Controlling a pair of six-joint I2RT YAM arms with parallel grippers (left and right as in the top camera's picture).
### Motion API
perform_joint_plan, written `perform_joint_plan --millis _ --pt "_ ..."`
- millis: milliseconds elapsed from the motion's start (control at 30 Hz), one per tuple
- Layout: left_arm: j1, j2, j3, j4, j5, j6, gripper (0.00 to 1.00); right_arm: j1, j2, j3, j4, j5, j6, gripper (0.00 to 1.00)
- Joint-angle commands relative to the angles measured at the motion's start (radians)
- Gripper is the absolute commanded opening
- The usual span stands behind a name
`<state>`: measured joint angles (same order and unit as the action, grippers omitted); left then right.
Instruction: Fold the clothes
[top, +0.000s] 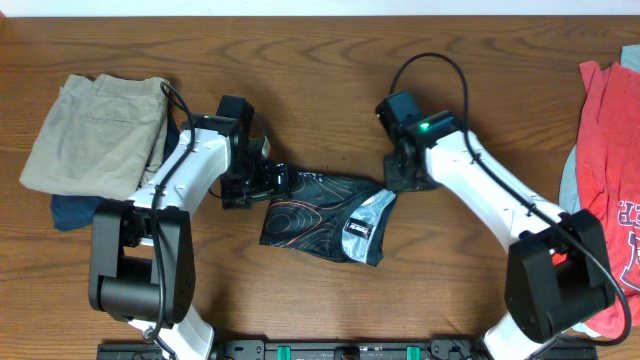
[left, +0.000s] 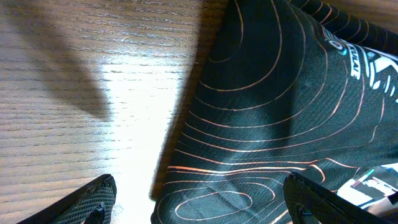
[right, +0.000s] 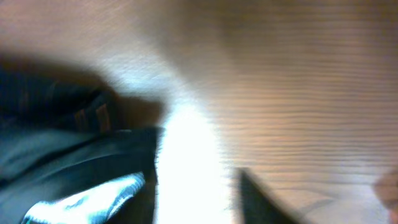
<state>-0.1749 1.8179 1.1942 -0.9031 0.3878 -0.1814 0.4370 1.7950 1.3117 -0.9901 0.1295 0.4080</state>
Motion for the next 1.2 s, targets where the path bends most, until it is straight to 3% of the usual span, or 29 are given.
perform_joint_plan --millis 0,200,333,633,667,767,833,933,1167 --pt "-0.001 0.008 -0.006 0.001 0.021 0.017 0.87 -0.045 -0.016 -0.001 0.002 0.046 0.039 0.56" --pt "-0.001 0.008 -0.006 0.035 0.049 0.052 0.88 -0.055 -0.016 -0.001 -0.038 0.024 0.006 0.6" --pt "-0.001 0.012 -0.006 0.082 0.08 0.1 1.0 -0.055 -0.016 -0.001 -0.063 0.024 0.002 0.6" --pt "-0.002 0.122 -0.006 0.116 0.241 0.186 1.0 -0.058 -0.016 -0.001 -0.077 0.024 0.002 0.61" --pt "-0.003 0.14 -0.006 0.117 0.267 0.201 0.96 -0.058 -0.016 -0.001 -0.077 0.024 0.002 0.61" --pt "-0.017 0.175 -0.006 0.116 0.325 0.248 0.59 -0.058 -0.016 -0.001 -0.077 0.024 0.002 0.6" --pt "-0.026 0.182 -0.006 0.121 0.326 0.284 0.1 -0.058 -0.016 -0.001 -0.078 0.024 0.002 0.6" --pt "-0.019 0.177 0.008 0.136 0.257 0.274 0.06 -0.06 -0.016 -0.001 -0.08 0.029 0.002 0.6" --pt "0.071 0.109 0.161 0.098 -0.092 0.093 0.06 -0.077 -0.016 -0.001 -0.1 0.032 -0.005 0.6"
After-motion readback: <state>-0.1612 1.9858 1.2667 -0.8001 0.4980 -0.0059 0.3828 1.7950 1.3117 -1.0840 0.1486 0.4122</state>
